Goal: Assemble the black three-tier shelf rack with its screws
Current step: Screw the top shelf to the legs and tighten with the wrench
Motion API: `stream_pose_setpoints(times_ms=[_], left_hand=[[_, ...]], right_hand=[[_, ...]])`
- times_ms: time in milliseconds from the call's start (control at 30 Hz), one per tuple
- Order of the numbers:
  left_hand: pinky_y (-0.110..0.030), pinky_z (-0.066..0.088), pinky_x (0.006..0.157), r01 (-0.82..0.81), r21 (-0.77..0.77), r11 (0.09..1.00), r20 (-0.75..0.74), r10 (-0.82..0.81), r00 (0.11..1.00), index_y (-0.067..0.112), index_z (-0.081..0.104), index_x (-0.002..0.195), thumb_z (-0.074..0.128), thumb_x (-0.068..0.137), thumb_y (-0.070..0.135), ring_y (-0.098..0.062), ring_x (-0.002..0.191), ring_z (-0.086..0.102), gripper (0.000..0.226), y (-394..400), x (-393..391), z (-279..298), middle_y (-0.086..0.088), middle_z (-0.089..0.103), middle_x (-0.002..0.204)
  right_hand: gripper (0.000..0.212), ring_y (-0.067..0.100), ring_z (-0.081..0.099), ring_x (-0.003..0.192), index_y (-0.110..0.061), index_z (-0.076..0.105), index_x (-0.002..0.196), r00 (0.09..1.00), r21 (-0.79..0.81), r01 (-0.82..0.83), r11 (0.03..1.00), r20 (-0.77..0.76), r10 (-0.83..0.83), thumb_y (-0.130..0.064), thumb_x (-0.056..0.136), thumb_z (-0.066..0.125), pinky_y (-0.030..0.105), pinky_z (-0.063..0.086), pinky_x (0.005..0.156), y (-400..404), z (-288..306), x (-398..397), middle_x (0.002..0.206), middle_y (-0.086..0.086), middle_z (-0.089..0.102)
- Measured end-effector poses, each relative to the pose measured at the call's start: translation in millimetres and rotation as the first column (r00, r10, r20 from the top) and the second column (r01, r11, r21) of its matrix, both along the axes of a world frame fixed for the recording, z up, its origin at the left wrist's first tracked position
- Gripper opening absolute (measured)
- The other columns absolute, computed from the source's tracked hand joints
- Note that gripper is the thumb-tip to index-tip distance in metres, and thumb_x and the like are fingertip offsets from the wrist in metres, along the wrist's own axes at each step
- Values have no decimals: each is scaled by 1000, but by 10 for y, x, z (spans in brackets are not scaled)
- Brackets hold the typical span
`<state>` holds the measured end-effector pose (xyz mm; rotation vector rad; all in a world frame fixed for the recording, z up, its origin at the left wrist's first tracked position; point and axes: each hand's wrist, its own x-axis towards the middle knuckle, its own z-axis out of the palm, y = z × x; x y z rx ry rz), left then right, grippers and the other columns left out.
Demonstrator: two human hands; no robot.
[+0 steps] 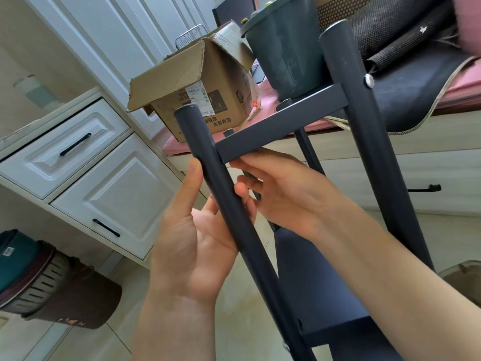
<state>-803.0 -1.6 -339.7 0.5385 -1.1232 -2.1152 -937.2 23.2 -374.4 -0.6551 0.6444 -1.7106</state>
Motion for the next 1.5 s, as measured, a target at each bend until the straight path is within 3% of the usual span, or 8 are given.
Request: stream_pose_setpoints(times_ms=[233, 400, 533, 633, 833, 1167, 1400, 1500], left_hand=[[-35, 59, 66, -76, 65, 995, -19, 77, 997, 26, 58, 128, 76, 74, 34, -17, 63, 65, 58, 21, -32, 18, -4, 70, 91], [-35, 59, 69, -33, 26, 999, -11, 33, 999, 29, 48, 133, 74, 78, 36, -16, 64, 66, 62, 18, -19, 14, -3, 71, 92], [-34, 59, 71, 26, 68, 997, -47, -23, 999, 26, 55, 137, 81, 78, 32, -18, 66, 67, 65, -4, 5, -1, -3, 69, 97], [-35, 59, 72, 39, 90, 995, -47, -34, 998, 25, 57, 138, 82, 75, 32, -18, 67, 67, 67, -16, 13, 1, -3, 69, 100], [-36, 59, 71, 20, 104, 994, -61, -14, 998, 31, 51, 142, 83, 67, 32, -20, 68, 67, 82, -1, 12, 29, -6, 68, 100], [-34, 59, 73, -56, 99, 994, -3, 57, 998, 20, 61, 123, 77, 71, 36, -18, 65, 67, 57, 39, -15, 55, -3, 69, 87], [-36, 61, 69, -62, 78, 995, 28, 60, 998, 15, 61, 126, 76, 76, 34, -23, 71, 70, 56, 28, 9, 85, -7, 71, 92], [-40, 63, 70, -177, -59, 982, 143, 184, 973, 18, 82, 95, 81, 63, 38, -26, 82, 74, 38, -3, 10, 99, -6, 76, 96]], right_hand=[[13, 11, 49, 81, -25, 71, 75, 990, 15, 100, 995, -99, -98, -25, 88, 70, 31, 36, 79, -26, 1, -5, 74, -9, 63], [16, 12, 49, 79, -23, 67, 75, 988, 37, 126, 991, -100, -121, -26, 90, 68, 33, 37, 81, -36, 27, 22, 72, -7, 60], [13, 4, 59, 61, -20, 66, 100, 992, 36, -107, 994, 72, 104, -30, 92, 66, 31, 44, 84, -48, 45, 47, 87, -5, 61], [16, 4, 61, 51, -19, 64, 81, 963, 29, -215, 976, 176, 206, -31, 92, 65, 26, 48, 72, -37, 50, 34, 90, -5, 60], [11, 9, 52, 63, -21, 62, 84, 991, 42, -61, 997, 124, 55, -27, 91, 68, 35, 42, 84, -65, 32, 43, 76, -7, 56], [8, 10, 46, 76, -21, 64, 85, 996, -48, 4, 999, 84, 0, -22, 93, 61, 34, 33, 85, -31, -13, 15, 75, -7, 60], [33, 10, 60, 81, -19, 63, 124, 984, -56, -107, 993, 136, 114, -24, 91, 65, 40, 39, 106, -74, -20, 12, 94, -5, 64], [27, 8, 59, 71, -23, 63, 116, 983, -67, -100, 993, 146, 108, -24, 89, 67, 31, 38, 87, -80, -24, 10, 87, -5, 62]])
